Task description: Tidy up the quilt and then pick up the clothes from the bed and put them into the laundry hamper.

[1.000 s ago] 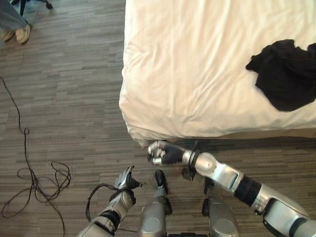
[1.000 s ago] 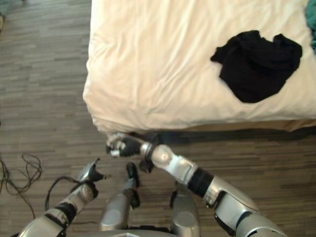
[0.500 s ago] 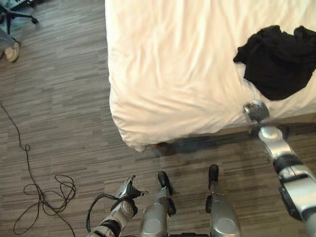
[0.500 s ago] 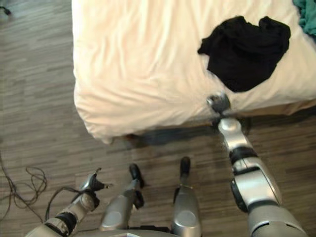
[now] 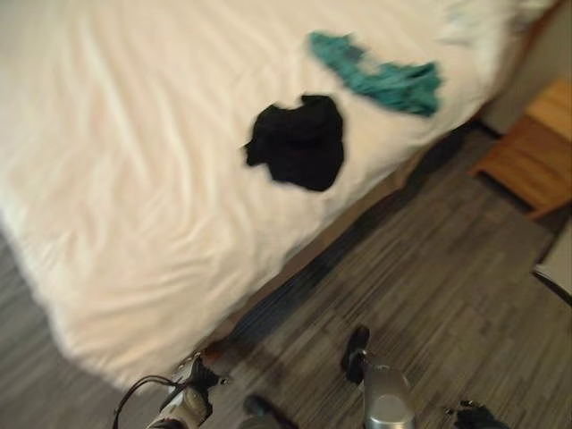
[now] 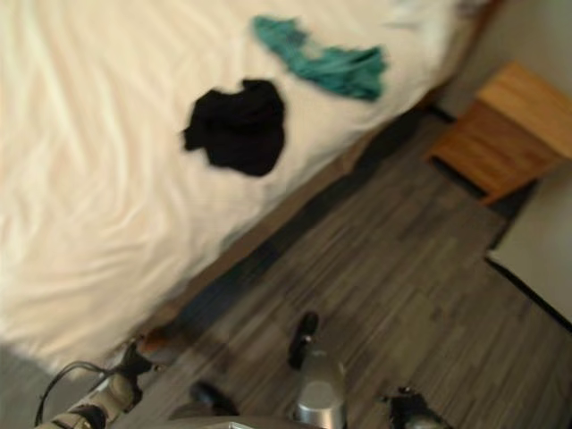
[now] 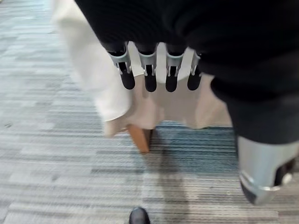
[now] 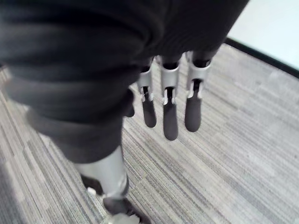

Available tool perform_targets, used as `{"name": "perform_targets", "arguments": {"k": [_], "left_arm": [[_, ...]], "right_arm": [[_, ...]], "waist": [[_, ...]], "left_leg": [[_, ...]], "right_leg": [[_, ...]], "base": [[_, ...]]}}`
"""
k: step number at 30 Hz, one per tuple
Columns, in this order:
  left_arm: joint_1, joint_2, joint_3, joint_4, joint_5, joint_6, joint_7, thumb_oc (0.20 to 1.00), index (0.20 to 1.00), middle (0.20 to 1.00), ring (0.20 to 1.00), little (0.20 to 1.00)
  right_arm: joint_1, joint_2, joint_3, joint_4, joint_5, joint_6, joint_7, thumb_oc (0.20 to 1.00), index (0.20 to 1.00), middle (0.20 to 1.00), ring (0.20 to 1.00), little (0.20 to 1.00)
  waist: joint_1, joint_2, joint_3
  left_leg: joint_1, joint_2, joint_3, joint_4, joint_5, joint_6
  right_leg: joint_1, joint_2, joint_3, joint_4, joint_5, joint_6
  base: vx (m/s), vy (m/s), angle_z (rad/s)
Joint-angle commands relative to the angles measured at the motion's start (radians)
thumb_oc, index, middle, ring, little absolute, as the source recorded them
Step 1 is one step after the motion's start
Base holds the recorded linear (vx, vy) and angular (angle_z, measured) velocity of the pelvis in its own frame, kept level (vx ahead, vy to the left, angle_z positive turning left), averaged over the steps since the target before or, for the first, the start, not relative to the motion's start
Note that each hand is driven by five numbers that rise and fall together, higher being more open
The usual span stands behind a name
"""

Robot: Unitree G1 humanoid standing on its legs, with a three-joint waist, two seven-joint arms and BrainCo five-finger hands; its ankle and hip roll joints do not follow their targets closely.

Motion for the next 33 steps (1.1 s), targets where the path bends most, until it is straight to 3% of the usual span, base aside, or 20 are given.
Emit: {"name": "perform_targets", "arguments": {"k": [1,3,4,6,7,8,9,13,14,18,20,21,23,24,26,27,29,31,33], "left_arm": [[-0.06,-0.03,0.016,0.041,0.058,0.001,0.0,1.0,1.0,1.0,1.0,1.0],[-0.058,-0.037,0.021,0.047,0.065,0.0,0.001,1.0,1.0,1.0,1.0,1.0],[-0.058,-0.039,0.023,0.043,0.057,-0.002,0.006,1.0,1.0,1.0,1.0,1.0],[-0.049,-0.051,0.03,0.03,0.027,-0.005,0.021,1.0,1.0,1.0,1.0,1.0],[-0.048,-0.06,0.034,0.032,0.014,-0.008,0.031,1.0,1.0,1.0,1.0,1.0],[-0.05,-0.07,0.039,0.034,-0.003,-0.01,0.041,1.0,1.0,1.0,1.0,1.0],[-0.054,-0.078,0.042,0.03,-0.018,-0.015,0.047,1.0,1.0,1.0,1.0,1.0],[-0.065,-0.099,0.033,0.009,-0.044,-0.025,0.052,1.0,1.0,1.0,1.0,1.0],[-0.063,-0.107,0.027,0.009,-0.039,-0.026,0.05,1.0,1.0,1.0,1.0,1.0],[-0.055,-0.124,0.018,0.017,-0.016,-0.021,0.04,1.0,1.0,1.0,1.0,1.0],[-0.035,-0.128,0.017,0.026,-0.006,-0.018,0.03,1.0,1.0,1.0,1.0,1.0],[-0.018,-0.131,0.013,0.032,0.003,-0.011,0.015,1.0,1.0,1.0,1.0,1.0],[-0.018,-0.131,0.013,0.032,0.003,-0.011,0.015,1.0,1.0,1.0,1.0,1.0],[-0.021,-0.123,0.001,0.032,0.031,-0.003,0.001,1.0,1.0,1.0,1.0,1.0],[-0.031,-0.114,-0.014,0.027,0.039,0.0,0.001,1.0,1.0,1.0,1.0,1.0],[-0.037,-0.111,-0.021,0.026,0.046,0.002,0.0,1.0,1.0,1.0,1.0,1.0],[-0.053,-0.1,-0.033,0.028,0.06,0.007,-0.001,1.0,1.0,1.0,1.0,1.0],[-0.072,-0.089,-0.038,0.022,0.062,0.007,0.001,1.0,1.0,1.0,1.0,1.0],[-0.081,-0.082,-0.041,0.021,0.076,0.005,0.0,1.0,1.0,1.0,1.0,1.0]], "right_arm": [[-0.067,-0.021,0.027,0.002,-0.032,-0.02,-0.012,1.0,1.0,1.0,1.0,1.0],[-0.065,-0.011,0.051,0.006,-0.041,-0.021,-0.011,1.0,1.0,1.0,1.0,1.0],[-0.068,-0.01,0.069,0.001,-0.049,-0.021,-0.01,1.0,1.0,1.0,1.0,1.0],[-0.093,-0.014,0.11,-0.012,-0.074,-0.017,-0.008,1.0,1.0,1.0,1.0,1.0],[-0.107,-0.008,0.135,-0.012,-0.09,-0.015,-0.008,1.0,1.0,1.0,1.0,1.0],[-0.119,-0.003,0.155,-0.007,-0.107,-0.012,-0.011,1.0,1.0,1.0,1.0,1.0],[-0.126,0.002,0.174,-0.009,-0.118,-0.009,-0.012,1.0,1.0,1.0,1.0,1.0],[-0.134,-0.003,0.187,-0.007,-0.122,-0.006,-0.017,1.0,1.0,1.0,1.0,1.0],[-0.133,-0.002,0.191,-0.004,-0.13,-0.007,-0.016,1.0,1.0,1.0,1.0,1.0],[-0.121,-0.004,0.177,0.004,-0.137,-0.007,-0.017,1.0,1.0,1.0,1.0,1.0],[-0.106,0.001,0.168,0.014,-0.149,-0.006,-0.012,1.0,1.0,1.0,1.0,1.0],[-0.092,0.008,0.164,0.02,-0.169,-0.006,-0.006,1.0,1.0,1.0,1.0,1.0],[-0.092,0.008,0.164,0.02,-0.169,-0.006,-0.006,1.0,1.0,1.0,1.0,1.0],[-0.086,0.014,0.15,0.021,-0.17,0.001,-0.002,1.0,1.0,1.0,1.0,1.0],[-0.09,0.018,0.131,0.006,-0.14,0.002,0.002,1.0,1.0,1.0,1.0,1.0],[-0.1,0.022,0.121,-0.002,-0.121,-0.001,0.001,1.0,1.0,1.0,1.0,1.0],[-0.106,0.025,0.106,-0.011,-0.089,-0.003,-0.005,1.0,1.0,1.0,1.0,1.0],[-0.107,0.023,0.103,-0.017,-0.062,-0.007,-0.007,1.0,1.0,1.0,1.0,1.0],[-0.109,0.019,0.103,-0.01,-0.05,-0.006,-0.008,1.0,1.0,1.0,1.0,1.0]], "waist": [[-0.013,0.023,0.004],[0.006,0.035,0.0],[0.021,0.03,0.002],[0.073,-0.008,0.009],[0.097,-0.031,0.009],[0.118,-0.04,0.011],[0.127,-0.046,0.009],[0.145,-0.04,0.01],[0.153,-0.012,0.0],[0.158,0.002,-0.006],[0.16,0.009,-0.021],[0.162,0.006,-0.039],[0.164,0.009,-0.042],[0.148,0.003,-0.026],[0.118,0.02,0.0],[0.101,0.032,0.014],[0.076,0.042,0.035],[0.052,0.046,0.046],[0.033,0.046,0.044]], "left_leg": [[-0.038,0.073,-0.213,0.116,-0.041,-0.041],[-0.018,0.151,-0.23,0.23,0.068,-0.091],[-0.025,0.166,-0.289,0.311,0.108,-0.098],[-0.162,0.069,-0.555,0.478,0.01,-0.01],[-0.217,-0.022,-0.644,0.499,-0.047,0.036],[-0.25,-0.082,-0.706,0.52,-0.101,0.05],[-0.273,-0.099,-0.726,0.511,-0.119,0.057],[-0.379,-0.131,-0.766,0.367,-0.109,0.063],[-0.373,-0.142,-0.787,0.204,-0.036,0.048],[-0.399,-0.121,-0.728,0.051,0.045,0.03],[-0.392,-0.114,-0.7,0.018,0.064,0.033],[-0.362,-0.144,-0.708,0.008,0.066,0.064],[-0.366,-0.139,-0.707,0.009,0.068,0.063],[-0.317,-0.172,-0.696,0.007,0.038,0.095],[-0.246,-0.167,-0.694,-0.008,0.013,0.108],[-0.208,-0.16,-0.695,-0.015,-0.003,0.112],[-0.161,-0.157,-0.694,-0.015,-0.029,0.104],[-0.132,-0.157,-0.699,-0.015,-0.056,0.09],[-0.1,-0.165,-0.708,-0.015,-0.091,0.075]], "right_leg": [[0.092,0.092,0.151,-0.169,-0.084,0.085],[0.15,0.185,0.2,-0.243,-0.104,0.054],[0.178,0.229,0.237,-0.268,-0.117,0.032],[0.211,0.263,0.335,-0.292,-0.129,0.015],[0.213,0.264,0.396,-0.298,-0.112,0.015],[0.228,0.269,0.452,-0.307,-0.116,0.02],[0.245,0.267,0.491,-0.313,-0.12,0.023],[0.32,0.268,0.576,-0.338,-0.141,0.03],[0.347,0.291,0.601,-0.345,-0.158,0.033],[0.425,0.281,0.598,-0.353,-0.212,0.045],[0.457,0.285,0.602,-0.33,-0.247,0.048],[0.461,0.272,0.597,-0.211,-0.265,0.067],[0.456,0.275,0.599,-0.211,-0.262,0.065],[0.345,0.248,0.594,0.103,-0.147,0.153],[0.199,0.24,0.607,0.339,-0.058,0.182],[0.133,0.231,0.601,0.412,-0.048,0.173],[0.073,0.213,0.555,0.377,-0.093,0.145],[0.046,0.229,0.518,0.213,-0.145,0.121],[0.028,0.233,0.507,-0.036,-0.113,0.119]], "base": [[0.21,-0.257,-1.44],[0.3,-0.386,-1.36],[0.34,-0.439,-1.25],[0.3,-0.317,-1.88],[0.24,-0.107,-1.99],[0.28,-0.046,-1.31],[0.33,-0.007,-1.92],[0.37,0.081,-1.3],[0.4,0.138,-0.68],[0.51,0.13,-0.62],[0.64,0.166,-0.1],[0.41,0.127,-0.07],[0.36,0.101,-0.26],[0.4,0.113,-0.32],[0.44,0.129,0.04],[0.4,0.094,0.3],[0.47,0.034,0.15],[0.48,-0.063,0.22],[0.63,-0.184,0.18]]}}
